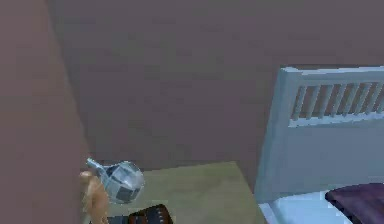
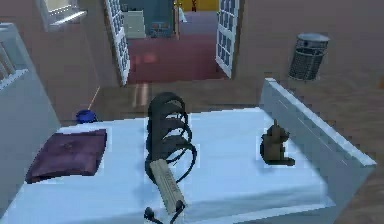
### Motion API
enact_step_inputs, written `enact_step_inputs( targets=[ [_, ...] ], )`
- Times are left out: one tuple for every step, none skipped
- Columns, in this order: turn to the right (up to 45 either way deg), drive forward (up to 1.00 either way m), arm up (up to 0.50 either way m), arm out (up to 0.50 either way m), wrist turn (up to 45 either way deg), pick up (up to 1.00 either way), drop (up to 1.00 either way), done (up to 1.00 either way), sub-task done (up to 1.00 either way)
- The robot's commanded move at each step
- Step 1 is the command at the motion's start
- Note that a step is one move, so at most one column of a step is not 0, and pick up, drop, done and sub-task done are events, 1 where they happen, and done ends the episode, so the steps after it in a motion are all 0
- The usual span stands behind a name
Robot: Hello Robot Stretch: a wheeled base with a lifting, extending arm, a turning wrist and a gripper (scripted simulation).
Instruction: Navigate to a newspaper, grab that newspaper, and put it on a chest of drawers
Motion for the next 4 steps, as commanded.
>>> enact_step_inputs(
  targets=[
    [45.0,0.00,0.00,0.00,0.0,0.00,0.00,0.00,0.00],
    [33.0,0.00,0.00,0.00,0.0,0.00,0.00,0.00,0.00],
    [-45.0,0.00,0.00,0.00,0.0,0.00,0.00,0.00,0.00],
    [-45.0,0.00,0.00,0.00,0.0,0.00,0.00,0.00,0.00]
  ],
)
